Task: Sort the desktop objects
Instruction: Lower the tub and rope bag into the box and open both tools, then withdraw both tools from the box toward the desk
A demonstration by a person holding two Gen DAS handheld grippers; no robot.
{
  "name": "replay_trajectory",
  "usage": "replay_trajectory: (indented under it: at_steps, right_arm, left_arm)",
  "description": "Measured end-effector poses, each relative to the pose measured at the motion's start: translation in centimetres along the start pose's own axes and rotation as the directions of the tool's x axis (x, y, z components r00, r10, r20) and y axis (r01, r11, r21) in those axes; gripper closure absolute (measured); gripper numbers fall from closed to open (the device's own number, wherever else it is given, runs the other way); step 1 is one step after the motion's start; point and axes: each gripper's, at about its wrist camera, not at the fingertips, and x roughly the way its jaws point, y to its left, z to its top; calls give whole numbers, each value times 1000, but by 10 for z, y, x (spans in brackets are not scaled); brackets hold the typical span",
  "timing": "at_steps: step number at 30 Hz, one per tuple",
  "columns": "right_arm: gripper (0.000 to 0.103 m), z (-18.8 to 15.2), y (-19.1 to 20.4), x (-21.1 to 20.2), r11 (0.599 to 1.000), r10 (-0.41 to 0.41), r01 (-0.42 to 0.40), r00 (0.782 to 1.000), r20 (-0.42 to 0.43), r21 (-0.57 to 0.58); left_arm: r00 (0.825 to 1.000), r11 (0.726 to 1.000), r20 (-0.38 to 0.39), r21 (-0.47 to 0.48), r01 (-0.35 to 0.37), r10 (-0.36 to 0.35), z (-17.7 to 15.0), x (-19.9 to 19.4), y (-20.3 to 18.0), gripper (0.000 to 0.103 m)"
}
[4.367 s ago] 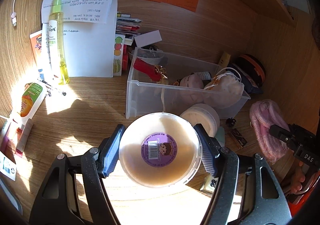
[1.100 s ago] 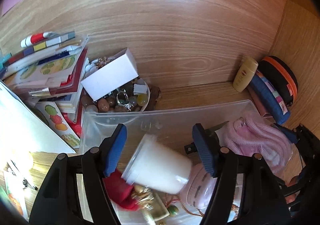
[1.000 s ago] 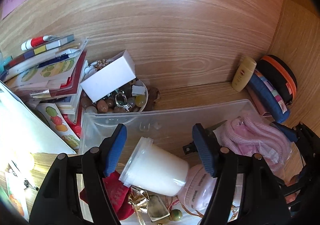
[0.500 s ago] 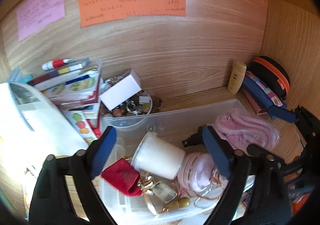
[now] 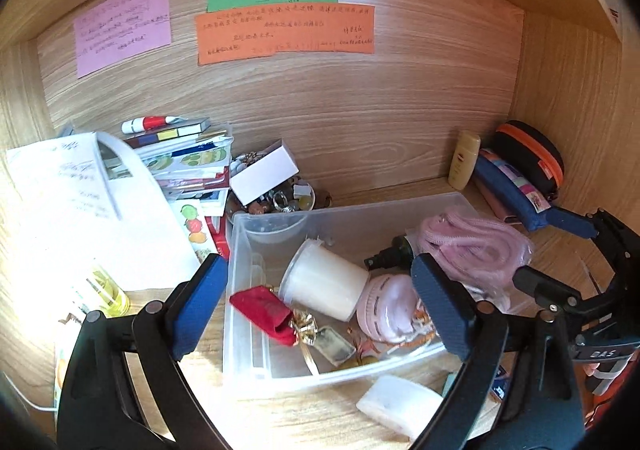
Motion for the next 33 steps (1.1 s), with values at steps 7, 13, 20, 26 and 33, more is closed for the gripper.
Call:
replay_trajectory:
  at_steps: [7, 13, 20, 26, 33]
  right_arm:
    - [0, -4, 5, -19, 997, -68, 67, 997, 32, 36]
    - [0, -14, 8, -32, 991, -118, 116, 992, 34, 61]
    - [0, -37, 9, -42, 991, -75, 75, 997, -12, 109]
    - [0, -58, 19, -46, 992, -65, 71, 996, -59, 103]
    - [0, -81, 35, -49, 995, -62, 67, 995, -81, 68]
  left_arm:
    - [1000, 999, 18, -28, -16, 16, -19, -18, 5, 9]
    - [999, 998, 46, -52, -18, 20, -42, -32, 8, 9]
    - [993, 996, 105, -71, -45, 53, -76, -52, -4, 9]
    - [999, 992, 51, -122, 19, -13, -98, -63, -9, 9]
    - [997, 990, -25, -121, 75, -78, -125, -67, -21, 9]
